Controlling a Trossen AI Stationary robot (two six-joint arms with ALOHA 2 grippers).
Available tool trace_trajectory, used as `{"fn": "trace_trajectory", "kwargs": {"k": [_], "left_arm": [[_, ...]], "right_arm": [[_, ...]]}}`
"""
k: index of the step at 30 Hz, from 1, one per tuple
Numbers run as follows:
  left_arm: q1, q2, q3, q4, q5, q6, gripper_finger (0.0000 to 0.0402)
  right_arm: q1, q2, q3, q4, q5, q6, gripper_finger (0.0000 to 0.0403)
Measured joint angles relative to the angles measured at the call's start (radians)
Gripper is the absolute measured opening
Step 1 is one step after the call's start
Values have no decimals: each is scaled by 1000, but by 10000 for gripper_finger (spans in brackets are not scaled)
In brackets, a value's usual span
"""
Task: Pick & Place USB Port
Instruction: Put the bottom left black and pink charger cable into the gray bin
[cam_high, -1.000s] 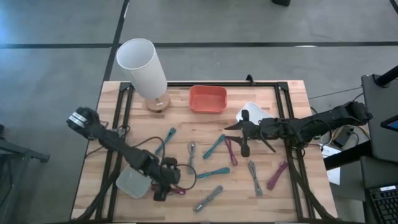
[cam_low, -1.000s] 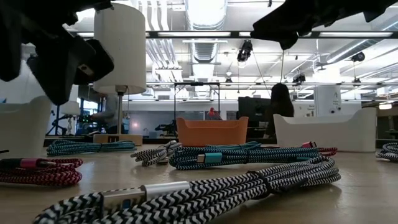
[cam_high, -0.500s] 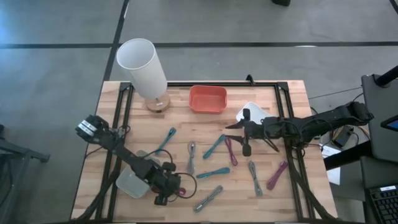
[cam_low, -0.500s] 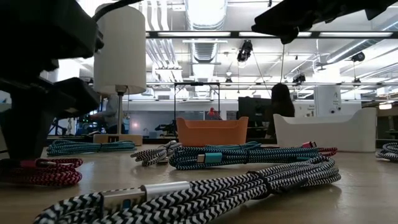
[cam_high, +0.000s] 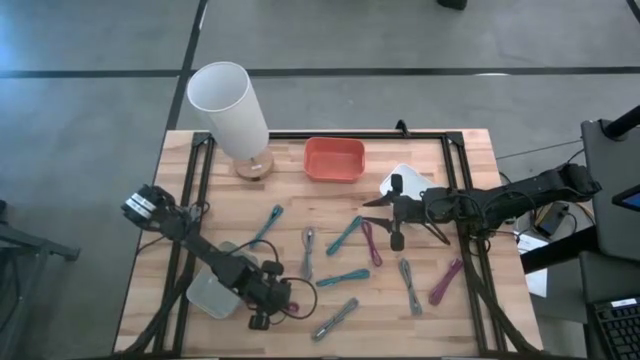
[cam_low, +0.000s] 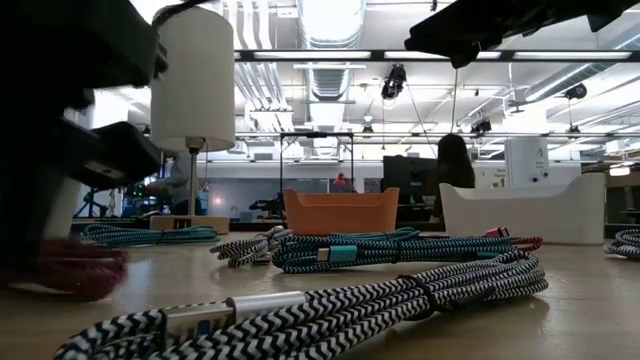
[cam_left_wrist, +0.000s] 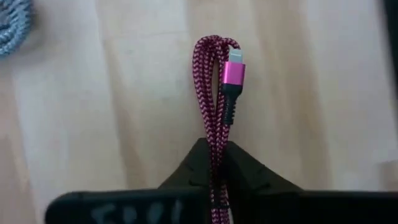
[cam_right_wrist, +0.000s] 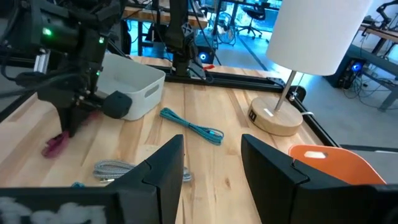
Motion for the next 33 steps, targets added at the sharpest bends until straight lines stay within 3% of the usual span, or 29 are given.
{"fn": "trace_trajectory", "kwargs": {"k": [7,15,19,23,29,33], "left_arm": [[1,-75,62,-3,-95,36,25],[4,-203,132,-49,-331,-26,22],[3,-272,164,-228,-403,-73,22],[4,-334,177,-435,-444,-218,22],[-7,-392,172,-652,-438,-442,22],[-18,-418,174,-778,-379,-598,23]], "right_arm": [[0,0,0,0,0,1,157],[0,0,0,2,0,2,157],[0,0,0,2,0,2,157],[0,0,0,2,-1,2,157],[0,0,0,2,0,3,157],[0,0,-1,0,-1,23,157]]}}
